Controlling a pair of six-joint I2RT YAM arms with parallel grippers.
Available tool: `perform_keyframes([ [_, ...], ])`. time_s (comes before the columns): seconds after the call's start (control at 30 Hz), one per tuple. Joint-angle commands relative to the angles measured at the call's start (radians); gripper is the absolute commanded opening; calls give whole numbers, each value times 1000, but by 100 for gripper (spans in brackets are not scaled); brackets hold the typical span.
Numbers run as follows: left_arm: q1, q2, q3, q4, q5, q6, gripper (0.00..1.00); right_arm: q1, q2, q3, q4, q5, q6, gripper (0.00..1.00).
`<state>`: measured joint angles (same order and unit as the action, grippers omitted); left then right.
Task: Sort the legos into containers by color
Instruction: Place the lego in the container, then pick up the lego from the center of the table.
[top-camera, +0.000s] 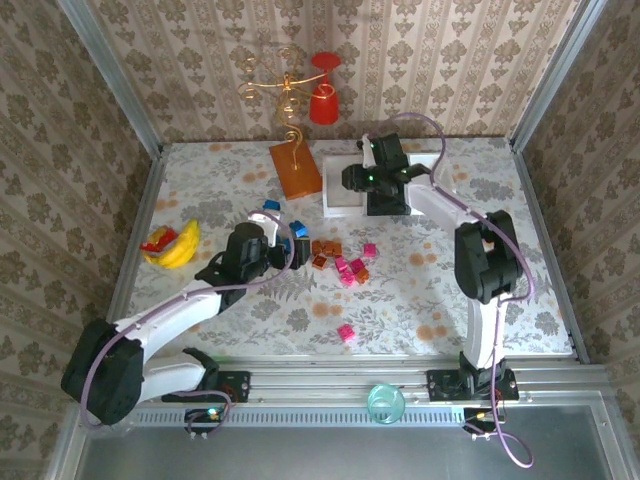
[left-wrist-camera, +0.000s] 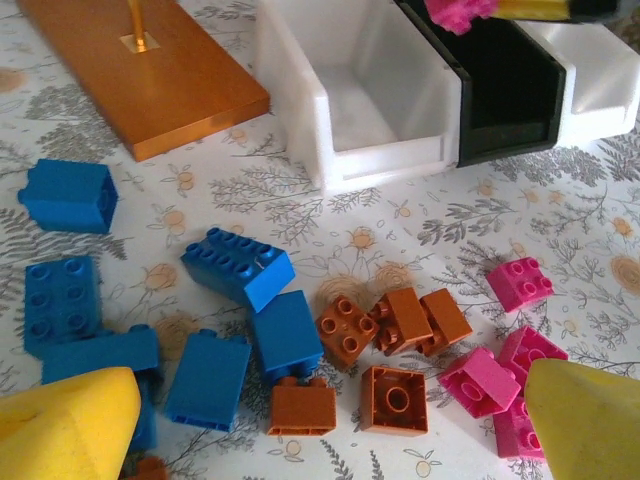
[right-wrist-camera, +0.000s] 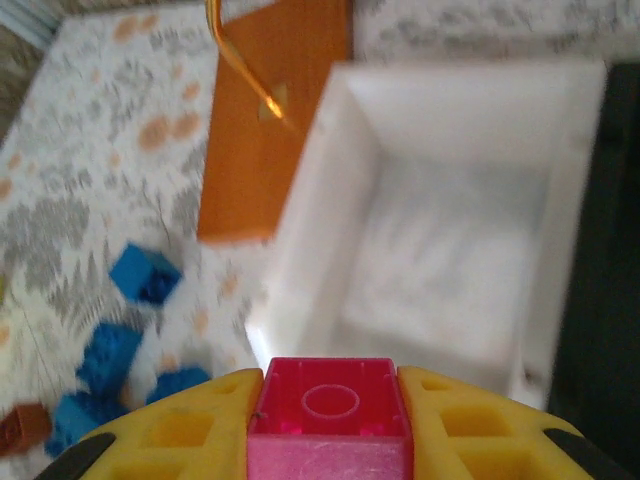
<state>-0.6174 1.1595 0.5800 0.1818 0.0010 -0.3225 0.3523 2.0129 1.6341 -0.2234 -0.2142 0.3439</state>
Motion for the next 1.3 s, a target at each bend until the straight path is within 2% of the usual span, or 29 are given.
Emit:
perform_keyframes([
  [0.0, 11, -50, -14, -30, -11, -35, 100, 0, 127, 138, 10, 15, 56, 37],
  [0.2, 21, -87, -22, -81, -12, -29, 100, -1, 283, 401, -113, 66, 53, 49],
  [0.33, 38, -101, -34, -111, -16, -29, 100, -1, 207, 362, -126, 85, 20, 58],
  [0.4, 54, -108, -47, -115, -15, -34, 100, 0, 130, 262, -104, 84, 11, 61],
  [0.6, 106, -127, -93, -103, 25, -45, 100, 44, -236, -250, -21, 100, -19, 67],
  [0.73, 106, -112, -121, -29, 158, -15, 100, 107, -426, -507, -88, 204, -49, 68],
  [0.83, 88, -97, -146, 53, 236, -16, 100, 144, -489, -610, -157, 280, -51, 69],
  [0.97, 53, -51, -129, 71, 217, -16, 100, 148, -456, -640, -172, 303, -7, 69],
  [1.27, -9, 9, -91, 61, 170, -27, 100, 145, -239, -492, -125, 314, 50, 68],
])
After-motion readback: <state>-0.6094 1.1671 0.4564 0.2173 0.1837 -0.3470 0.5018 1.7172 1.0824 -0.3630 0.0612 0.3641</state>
